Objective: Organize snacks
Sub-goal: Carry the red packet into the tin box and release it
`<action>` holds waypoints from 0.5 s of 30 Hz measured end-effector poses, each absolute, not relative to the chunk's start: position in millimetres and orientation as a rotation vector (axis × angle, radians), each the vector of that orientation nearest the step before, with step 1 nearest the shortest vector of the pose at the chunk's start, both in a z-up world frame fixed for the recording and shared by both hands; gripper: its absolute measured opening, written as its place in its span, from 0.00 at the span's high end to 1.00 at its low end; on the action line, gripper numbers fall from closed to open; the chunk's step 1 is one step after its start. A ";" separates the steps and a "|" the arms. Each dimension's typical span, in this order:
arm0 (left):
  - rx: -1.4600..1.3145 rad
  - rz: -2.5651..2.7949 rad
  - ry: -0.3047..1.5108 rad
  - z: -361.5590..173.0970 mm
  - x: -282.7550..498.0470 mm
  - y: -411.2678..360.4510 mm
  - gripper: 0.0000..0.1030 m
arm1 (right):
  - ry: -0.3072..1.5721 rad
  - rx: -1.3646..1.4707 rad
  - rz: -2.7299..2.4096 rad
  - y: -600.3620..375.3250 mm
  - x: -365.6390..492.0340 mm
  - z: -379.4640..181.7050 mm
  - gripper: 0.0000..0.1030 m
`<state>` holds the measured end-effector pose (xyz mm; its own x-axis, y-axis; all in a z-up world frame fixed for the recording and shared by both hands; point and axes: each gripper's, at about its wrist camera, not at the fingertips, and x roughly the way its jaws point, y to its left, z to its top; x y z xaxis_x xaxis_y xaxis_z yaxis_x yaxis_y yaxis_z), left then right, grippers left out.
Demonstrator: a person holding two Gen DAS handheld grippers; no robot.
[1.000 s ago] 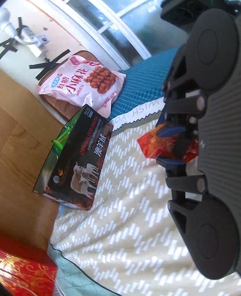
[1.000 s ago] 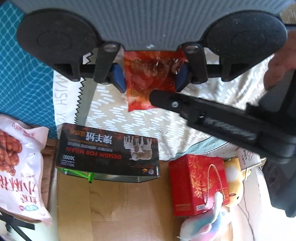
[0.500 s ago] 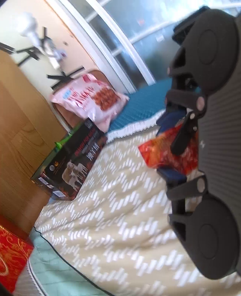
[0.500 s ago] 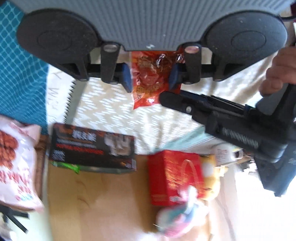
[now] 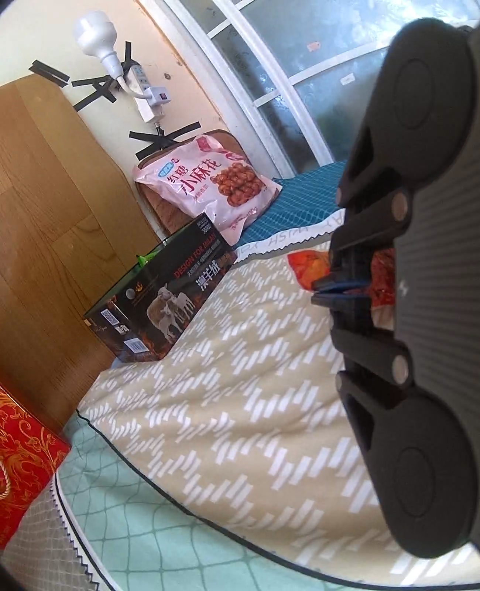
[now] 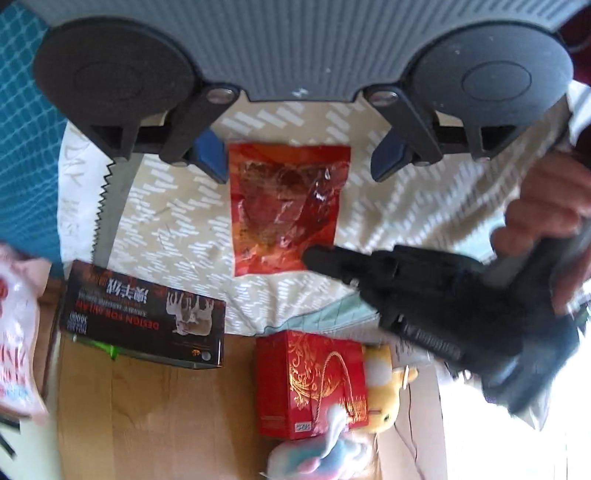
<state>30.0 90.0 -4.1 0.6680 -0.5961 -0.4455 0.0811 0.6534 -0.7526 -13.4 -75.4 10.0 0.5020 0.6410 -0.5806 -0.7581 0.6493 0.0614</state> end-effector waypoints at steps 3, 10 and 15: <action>-0.779 -0.431 0.743 -2.9 28.6 92.7 0.98 | 0.584 -0.209 0.837 -77.3 -16.0 9.6 0.47; -0.736 -0.441 0.734 10.1 35.6 86.8 0.98 | 0.559 -0.189 0.832 -79.3 -16.5 11.0 0.56; -0.669 -0.465 0.712 35.6 63.1 77.0 0.98 | 0.512 -0.166 0.798 -83.6 -3.7 23.5 0.57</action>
<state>63.1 77.0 35.6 0.6723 -0.5953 -0.4400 0.1638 0.6993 -0.6959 -3.7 -83.6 23.5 0.5842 0.6411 -0.4977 -0.7198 0.6926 0.0474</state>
